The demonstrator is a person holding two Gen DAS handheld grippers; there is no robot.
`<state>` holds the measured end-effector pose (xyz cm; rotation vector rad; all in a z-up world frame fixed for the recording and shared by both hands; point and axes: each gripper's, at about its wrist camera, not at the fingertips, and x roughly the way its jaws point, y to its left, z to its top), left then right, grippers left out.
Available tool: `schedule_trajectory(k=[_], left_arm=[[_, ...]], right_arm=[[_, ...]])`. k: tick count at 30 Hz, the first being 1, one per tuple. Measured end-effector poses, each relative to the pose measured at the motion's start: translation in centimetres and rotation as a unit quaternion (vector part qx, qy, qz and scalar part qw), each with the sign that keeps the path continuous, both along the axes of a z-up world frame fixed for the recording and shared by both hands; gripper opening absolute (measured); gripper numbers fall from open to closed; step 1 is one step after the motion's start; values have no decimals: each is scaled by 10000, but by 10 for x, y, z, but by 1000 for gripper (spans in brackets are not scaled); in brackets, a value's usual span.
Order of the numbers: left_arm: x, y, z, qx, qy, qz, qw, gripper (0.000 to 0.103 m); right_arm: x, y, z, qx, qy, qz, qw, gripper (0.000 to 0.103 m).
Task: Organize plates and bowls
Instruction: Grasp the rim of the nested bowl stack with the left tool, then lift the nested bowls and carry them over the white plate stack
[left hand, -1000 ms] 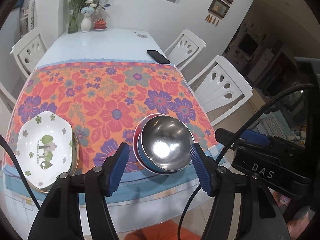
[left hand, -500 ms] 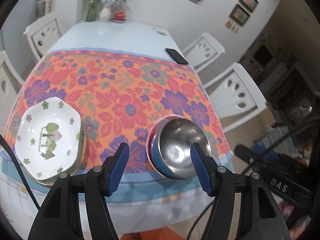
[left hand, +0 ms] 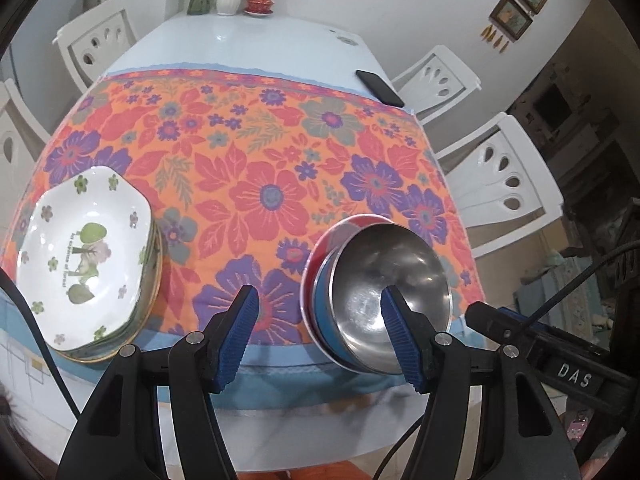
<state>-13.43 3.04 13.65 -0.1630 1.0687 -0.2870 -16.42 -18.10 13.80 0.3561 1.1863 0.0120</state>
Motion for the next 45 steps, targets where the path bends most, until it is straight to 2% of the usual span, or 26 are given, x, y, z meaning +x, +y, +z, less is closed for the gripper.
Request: schedule_trajectory(k=[4, 16, 24, 31, 34, 35, 36, 38, 45], left_arm=[[3, -4, 2, 146, -56, 20, 9999, 61], [8, -13, -2, 161, 23, 19, 9999, 61], [27, -3, -43, -504, 704, 130, 9962, 61], [39, -3, -74, -891, 1059, 185, 9902, 57], [42, -4, -83, -1057, 1162, 209, 9874, 46], [43, -5, -84, -1084, 1175, 183, 9870, 35], [43, -6, -85, -1028, 1180, 184, 9875, 31], [45, -6, -91, -1038, 1236, 166, 9867, 31], [50, 2, -104, -1530, 1394, 232, 9781, 35]], right_arm=[[5, -7, -5, -24, 50, 1, 10000, 58], [14, -6, -7, -103, 89, 266, 9996, 58], [29, -4, -45, 307, 492, 414, 9975, 59], [45, -9, -79, 699, 745, 380, 9940, 59], [54, -10, -88, 856, 774, 410, 9925, 59], [56, -10, -91, 940, 795, 437, 9914, 59], [59, -9, -93, 1034, 811, 496, 9901, 59], [63, -5, -96, 1134, 795, 654, 9882, 59], [69, -2, -110, 1355, 728, 784, 9850, 59]])
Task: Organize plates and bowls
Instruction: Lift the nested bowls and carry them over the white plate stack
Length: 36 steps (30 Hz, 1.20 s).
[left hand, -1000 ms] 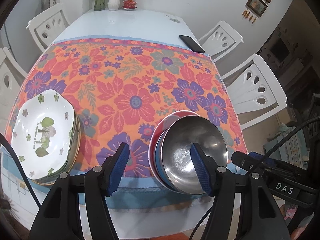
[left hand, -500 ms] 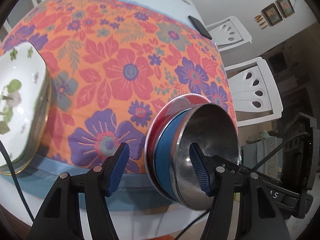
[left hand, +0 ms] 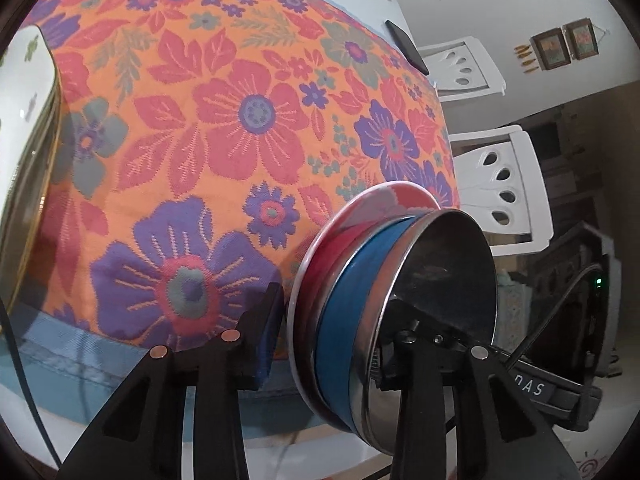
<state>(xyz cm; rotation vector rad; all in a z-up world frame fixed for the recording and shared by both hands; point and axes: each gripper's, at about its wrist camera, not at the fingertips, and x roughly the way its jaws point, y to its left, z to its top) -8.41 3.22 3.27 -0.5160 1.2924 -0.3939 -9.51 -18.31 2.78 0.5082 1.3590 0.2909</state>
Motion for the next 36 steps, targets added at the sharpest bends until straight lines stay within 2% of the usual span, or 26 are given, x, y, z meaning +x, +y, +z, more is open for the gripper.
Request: schedule_trajectory(k=[5, 9, 15, 19, 24, 29, 36], left_arm=[[4, 2, -6, -230, 48, 17, 9997, 37], [2, -3, 0, -49, -121, -42, 9999, 37], [3, -1, 19, 5, -401, 39, 9992, 36], [5, 15, 45, 43, -691, 207, 9974, 35], [3, 56, 91, 155, -1064, 591, 9924, 35], [3, 112, 124, 440, -1257, 787, 9880, 35], [3, 193, 135, 588, -1325, 867, 9856, 35]], right_arm=[[-1, 2, 2, -30, -226, 101, 9997, 59], [1, 6, 7, -225, -395, 258, 9986, 58], [10, 14, 28, -473, -764, 540, 9945, 58], [16, 26, 51, -450, -976, 605, 9924, 58], [25, 68, 93, -321, -1302, 781, 9879, 58], [35, 125, 116, -109, -1274, 951, 9872, 58], [34, 212, 123, -64, -1231, 1042, 9869, 58]])
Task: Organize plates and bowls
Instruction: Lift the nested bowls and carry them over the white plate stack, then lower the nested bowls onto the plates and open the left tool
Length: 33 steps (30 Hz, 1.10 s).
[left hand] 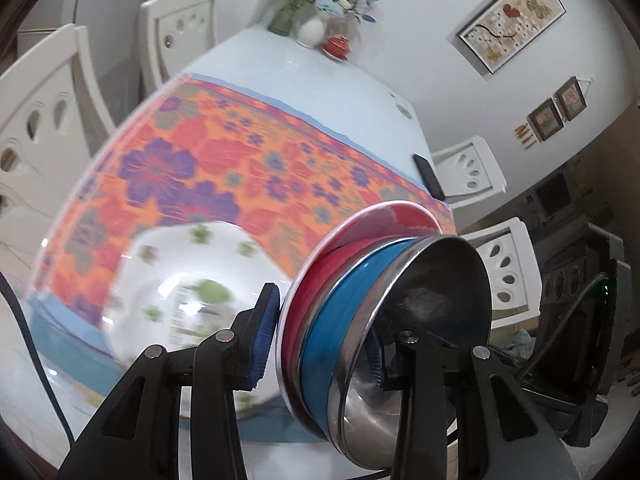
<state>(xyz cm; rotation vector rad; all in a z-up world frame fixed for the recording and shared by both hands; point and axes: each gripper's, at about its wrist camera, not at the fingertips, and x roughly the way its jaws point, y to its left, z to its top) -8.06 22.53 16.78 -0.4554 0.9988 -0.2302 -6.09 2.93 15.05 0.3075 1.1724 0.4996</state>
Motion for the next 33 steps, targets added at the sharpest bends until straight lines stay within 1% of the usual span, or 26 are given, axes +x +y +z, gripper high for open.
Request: schedule_trajectory(k=[3, 7, 11, 17, 20, 24, 29, 33], left_arm=[[1, 27, -6, 26, 74, 0, 10000, 35], [5, 57, -21, -27, 210, -43, 9998, 35], [8, 70, -36, -93, 345, -127, 9993, 35], [15, 80, -58, -177, 564, -279, 9979, 35], [18, 81, -64, -139, 617, -346, 9974, 35], [22, 79, -66, 43, 629, -419, 9971, 35], [26, 81, -74, -45, 734, -440, 9963, 35], [29, 79, -76, -18, 761, -444, 9961, 35]], right_arm=[[1, 31, -9, -28, 116, 11, 9999, 58], [2, 59, -22, -84, 269, 10, 9996, 58], [2, 76, -36, -200, 432, -73, 9988, 58], [6, 83, -57, -307, 700, -202, 9969, 58], [8, 85, -64, -337, 787, -230, 9961, 58], [11, 87, -71, -321, 918, -270, 9949, 58], [15, 87, -79, -348, 1050, -299, 9934, 58], [19, 86, -82, -346, 1134, -329, 9924, 58]])
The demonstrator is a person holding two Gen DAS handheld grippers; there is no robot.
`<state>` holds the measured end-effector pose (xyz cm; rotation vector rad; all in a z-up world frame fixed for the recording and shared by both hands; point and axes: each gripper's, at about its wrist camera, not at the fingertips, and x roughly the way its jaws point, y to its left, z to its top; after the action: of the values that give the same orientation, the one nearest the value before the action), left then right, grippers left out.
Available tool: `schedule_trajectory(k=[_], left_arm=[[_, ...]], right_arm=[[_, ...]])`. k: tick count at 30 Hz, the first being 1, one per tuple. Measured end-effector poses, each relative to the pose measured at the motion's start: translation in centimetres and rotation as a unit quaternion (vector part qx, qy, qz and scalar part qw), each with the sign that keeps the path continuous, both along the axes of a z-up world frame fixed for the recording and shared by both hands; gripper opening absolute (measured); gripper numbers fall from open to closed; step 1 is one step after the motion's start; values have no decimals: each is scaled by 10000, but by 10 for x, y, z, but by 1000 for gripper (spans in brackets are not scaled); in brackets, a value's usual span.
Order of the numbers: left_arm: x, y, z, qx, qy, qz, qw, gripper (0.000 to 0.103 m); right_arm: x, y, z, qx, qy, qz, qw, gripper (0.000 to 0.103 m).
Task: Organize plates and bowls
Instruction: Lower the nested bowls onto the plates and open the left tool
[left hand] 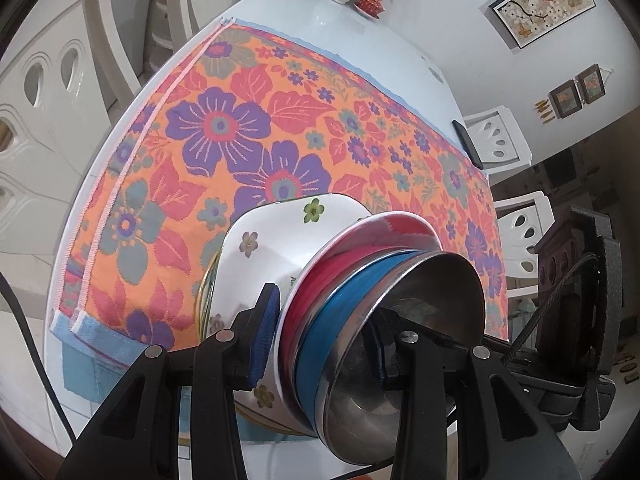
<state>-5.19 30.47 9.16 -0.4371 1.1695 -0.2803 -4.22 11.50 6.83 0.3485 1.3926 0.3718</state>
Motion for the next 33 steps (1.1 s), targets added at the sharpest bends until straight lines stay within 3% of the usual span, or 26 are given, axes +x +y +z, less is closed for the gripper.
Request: schedule_trajectory(k=[10, 33], left_arm=[[2, 2, 0, 7, 21, 13, 10000, 35], [-25, 21, 70, 1, -902, 151, 9958, 35]], right_arm=[[4, -12, 4, 118, 11, -156, 9998, 58], [-25, -32, 85, -133, -1223, -428, 9915, 58]])
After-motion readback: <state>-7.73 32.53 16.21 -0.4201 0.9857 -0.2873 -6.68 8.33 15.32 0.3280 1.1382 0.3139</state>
